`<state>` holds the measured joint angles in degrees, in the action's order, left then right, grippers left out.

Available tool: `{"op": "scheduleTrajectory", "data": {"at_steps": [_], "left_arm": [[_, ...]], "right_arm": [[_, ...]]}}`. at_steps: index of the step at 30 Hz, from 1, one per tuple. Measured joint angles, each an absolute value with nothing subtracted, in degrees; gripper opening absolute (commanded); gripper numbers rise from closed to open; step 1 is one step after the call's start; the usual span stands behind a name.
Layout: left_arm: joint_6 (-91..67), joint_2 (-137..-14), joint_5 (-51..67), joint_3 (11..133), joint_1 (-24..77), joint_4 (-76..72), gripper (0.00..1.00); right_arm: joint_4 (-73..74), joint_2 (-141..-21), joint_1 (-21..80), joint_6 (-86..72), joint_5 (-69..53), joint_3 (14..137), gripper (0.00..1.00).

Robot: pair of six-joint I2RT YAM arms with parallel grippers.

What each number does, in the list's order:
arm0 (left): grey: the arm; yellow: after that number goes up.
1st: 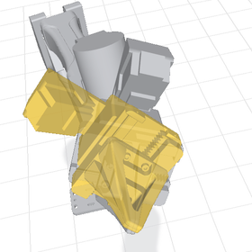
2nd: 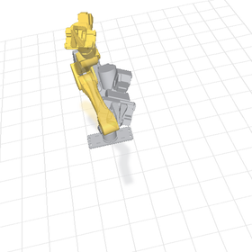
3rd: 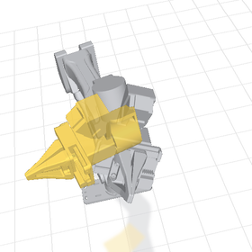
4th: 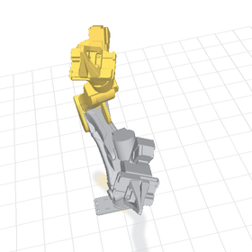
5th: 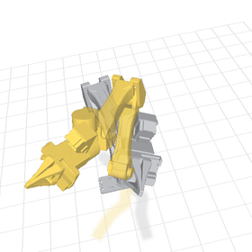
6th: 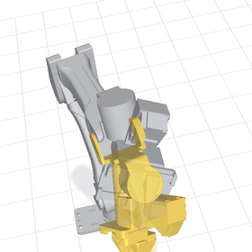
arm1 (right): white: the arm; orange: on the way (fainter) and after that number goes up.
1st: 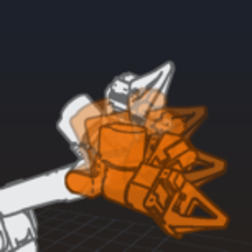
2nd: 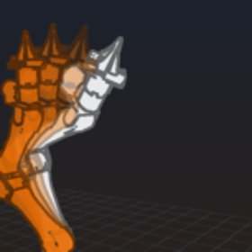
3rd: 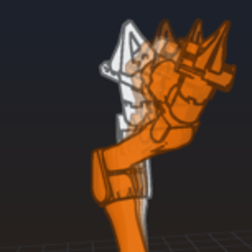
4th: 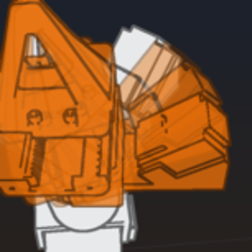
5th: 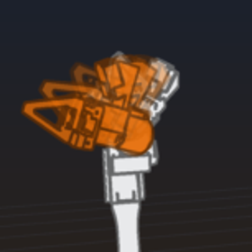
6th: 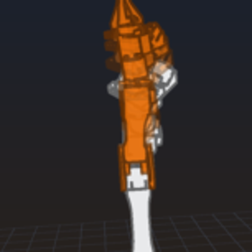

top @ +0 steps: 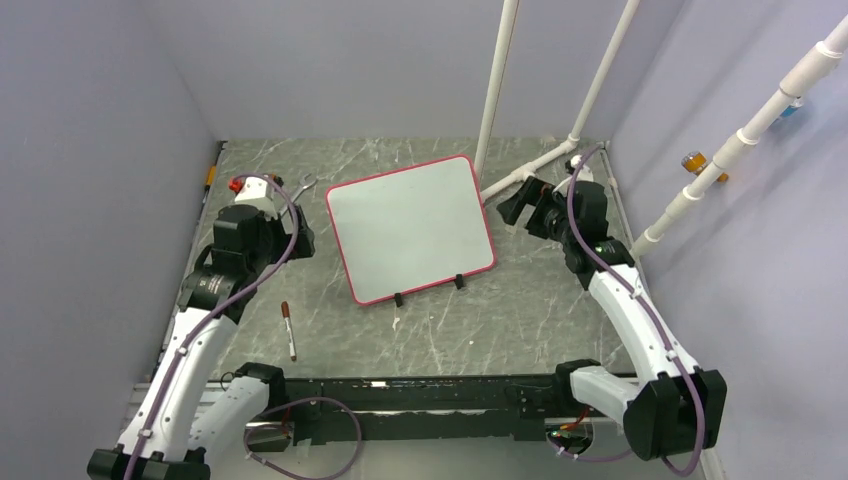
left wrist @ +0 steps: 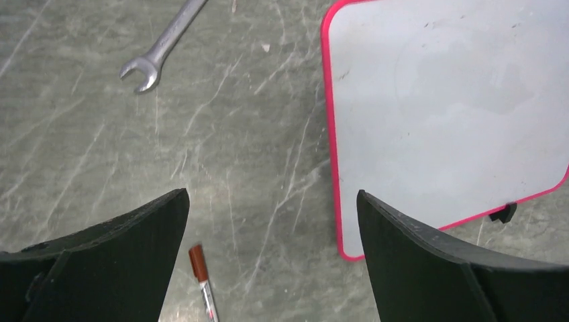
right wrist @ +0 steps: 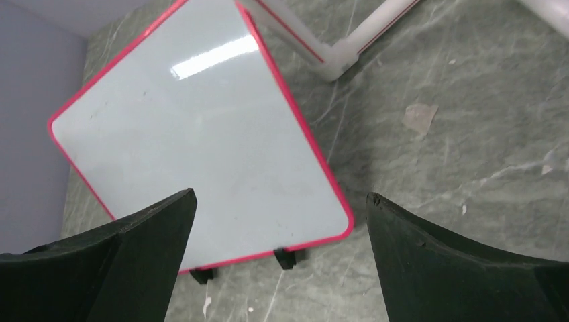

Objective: Write a sentence on the whiteboard
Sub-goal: Pick up the whiteboard marker from the center of the board.

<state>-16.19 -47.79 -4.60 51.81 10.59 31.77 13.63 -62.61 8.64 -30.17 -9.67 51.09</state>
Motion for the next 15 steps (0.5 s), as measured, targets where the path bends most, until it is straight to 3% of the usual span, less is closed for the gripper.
{"op": "scheduleTrajectory", "data": {"at_steps": [15], "left_arm": [[-33.93,-46.02,-10.04,43.83,11.25,46.50,0.84]], "right_arm": [[21.43,-56.69,18.83,-27.68,-7.66,47.20,1.00]]}}
